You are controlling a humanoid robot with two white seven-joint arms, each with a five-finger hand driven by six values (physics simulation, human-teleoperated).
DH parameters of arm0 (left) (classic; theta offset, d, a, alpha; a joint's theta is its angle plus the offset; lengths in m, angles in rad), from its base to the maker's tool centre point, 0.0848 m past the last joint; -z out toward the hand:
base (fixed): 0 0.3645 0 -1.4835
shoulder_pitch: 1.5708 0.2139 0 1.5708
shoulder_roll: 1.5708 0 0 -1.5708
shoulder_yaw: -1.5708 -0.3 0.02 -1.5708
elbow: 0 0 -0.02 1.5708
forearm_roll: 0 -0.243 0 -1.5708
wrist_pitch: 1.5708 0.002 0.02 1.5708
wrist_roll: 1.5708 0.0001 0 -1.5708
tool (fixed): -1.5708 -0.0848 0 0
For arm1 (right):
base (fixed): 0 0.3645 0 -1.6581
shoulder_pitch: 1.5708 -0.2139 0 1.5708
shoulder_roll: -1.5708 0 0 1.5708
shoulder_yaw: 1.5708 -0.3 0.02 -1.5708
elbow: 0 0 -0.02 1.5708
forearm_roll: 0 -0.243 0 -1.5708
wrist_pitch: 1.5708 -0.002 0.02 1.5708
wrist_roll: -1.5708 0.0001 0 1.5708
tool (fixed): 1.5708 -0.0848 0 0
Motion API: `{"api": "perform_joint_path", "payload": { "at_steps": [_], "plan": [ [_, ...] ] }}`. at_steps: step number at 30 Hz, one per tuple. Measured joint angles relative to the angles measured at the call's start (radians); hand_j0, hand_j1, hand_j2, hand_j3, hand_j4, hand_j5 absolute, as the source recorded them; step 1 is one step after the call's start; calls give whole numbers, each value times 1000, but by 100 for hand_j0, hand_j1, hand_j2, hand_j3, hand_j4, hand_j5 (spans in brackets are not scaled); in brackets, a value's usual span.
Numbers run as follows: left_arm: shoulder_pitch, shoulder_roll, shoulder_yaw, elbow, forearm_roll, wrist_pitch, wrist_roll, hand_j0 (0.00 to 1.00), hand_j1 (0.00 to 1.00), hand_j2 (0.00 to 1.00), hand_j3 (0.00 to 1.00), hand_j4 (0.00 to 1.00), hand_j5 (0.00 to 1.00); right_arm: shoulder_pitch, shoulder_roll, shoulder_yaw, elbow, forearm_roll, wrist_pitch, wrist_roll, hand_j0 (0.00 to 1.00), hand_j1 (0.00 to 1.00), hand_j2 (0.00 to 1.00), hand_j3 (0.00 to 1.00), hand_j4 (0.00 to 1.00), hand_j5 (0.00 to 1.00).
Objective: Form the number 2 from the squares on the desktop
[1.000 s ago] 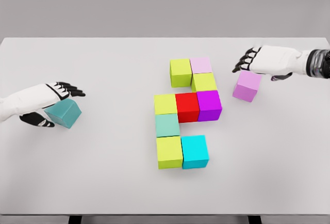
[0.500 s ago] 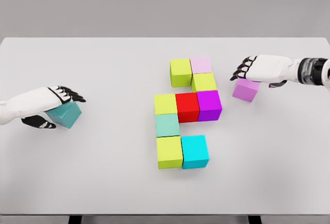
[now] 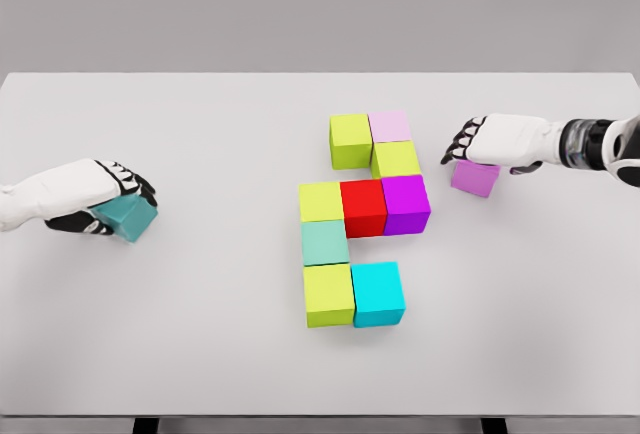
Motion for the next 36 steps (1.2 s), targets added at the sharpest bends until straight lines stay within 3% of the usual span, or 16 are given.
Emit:
{"api": "perform_joint_path", "payload": {
  "at_steps": [15,17,22,36],
  "plan": [
    [-144,-158,-2,138,-17,0,-26,66,66,66,66,66,66,0,1,-4,-7,20,4,-4,67,67,67,67,67,67],
    [-158,-182,-2,156,-20,0,-29,66,66,66,66,66,66,-1,-2,-4,-9,19,2,-1,58,58,58,58,58,58],
    [-202,-245,-2,200,-24,0,-57,66,66,66,66,66,66,-6,-14,-9,-20,19,-2,2,57,57,57,57,57,57],
    [-301,-364,-20,295,-24,0,-97,69,69,69,69,69,69,-3,-182,-13,-242,-8,-3,1,57,57,57,57,57,57]
  ]
}}
